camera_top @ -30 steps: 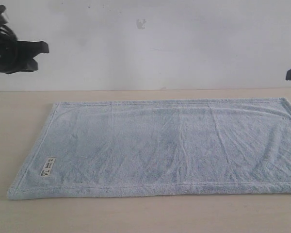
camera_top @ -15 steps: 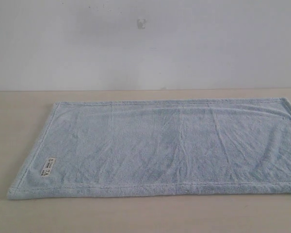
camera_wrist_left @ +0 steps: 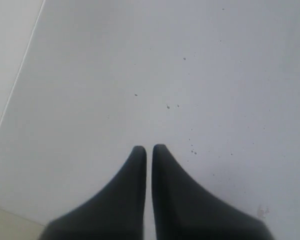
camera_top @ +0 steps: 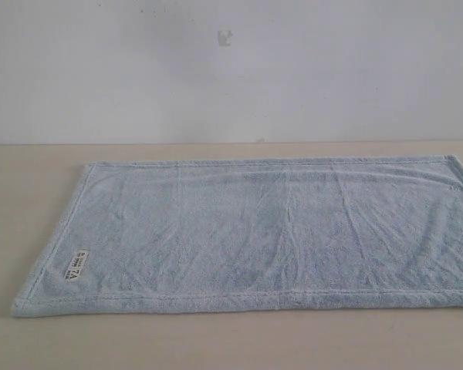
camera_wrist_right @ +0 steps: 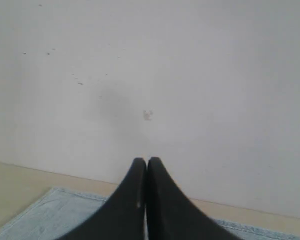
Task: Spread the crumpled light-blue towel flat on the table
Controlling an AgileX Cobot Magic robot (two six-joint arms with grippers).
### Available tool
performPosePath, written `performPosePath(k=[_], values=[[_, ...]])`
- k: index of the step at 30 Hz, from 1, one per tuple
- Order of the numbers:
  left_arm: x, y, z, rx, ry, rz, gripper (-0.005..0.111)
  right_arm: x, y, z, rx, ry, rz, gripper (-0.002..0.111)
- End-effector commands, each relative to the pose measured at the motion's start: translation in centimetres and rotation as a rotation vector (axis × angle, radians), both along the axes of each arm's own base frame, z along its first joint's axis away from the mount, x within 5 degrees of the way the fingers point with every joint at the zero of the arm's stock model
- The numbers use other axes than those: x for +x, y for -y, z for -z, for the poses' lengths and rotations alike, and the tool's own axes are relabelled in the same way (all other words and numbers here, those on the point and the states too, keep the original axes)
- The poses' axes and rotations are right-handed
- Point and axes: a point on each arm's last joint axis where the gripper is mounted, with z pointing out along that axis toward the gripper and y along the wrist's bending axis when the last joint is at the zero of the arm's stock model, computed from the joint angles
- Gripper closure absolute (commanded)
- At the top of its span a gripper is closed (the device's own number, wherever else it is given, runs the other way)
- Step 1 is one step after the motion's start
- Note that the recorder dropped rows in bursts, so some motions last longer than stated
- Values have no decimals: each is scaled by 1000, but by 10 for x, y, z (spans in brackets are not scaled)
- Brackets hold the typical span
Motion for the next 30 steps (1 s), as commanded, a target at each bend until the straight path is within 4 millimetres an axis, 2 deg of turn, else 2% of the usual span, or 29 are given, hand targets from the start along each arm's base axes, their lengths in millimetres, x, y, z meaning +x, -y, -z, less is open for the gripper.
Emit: performPosePath(k=[1,4,6,7,8,10,14,18,20,21,24,30], values=[[-1,0,2,5,-1,-4,103,-7,6,22,-18,-29,15,109],[-1,0,2,5,-1,-4,103,-16,15,56,-141,-47,70,109],[-1,0,2,5,-1,-4,103,-23,24,76,-172,40,141,109],[-1,0,2,5,-1,-4,103,-27,27,73,-157,103,163,109],[-1,0,2,5,-1,-4,103,-30,27,79,-142,38,144,109],[0,0,2,13,-4,-5,103,-34,34,77,-122,58,210,109],[-1,0,1,12,-1,-5,103,-47,48,72,-164,156,452,109],[-1,0,2,13,2,-5,103,-44,49,95,-98,-118,506,109],[-2,0,1,13,4,-6,103,-45,48,114,-135,-332,498,109],[-2,0,1,13,4,-6,103,-47,48,122,-212,-410,495,109],[-2,0,1,13,4,-6,103,-46,49,118,-429,-342,489,109],[-2,0,1,13,4,-6,103,-46,49,118,-452,-339,480,109]])
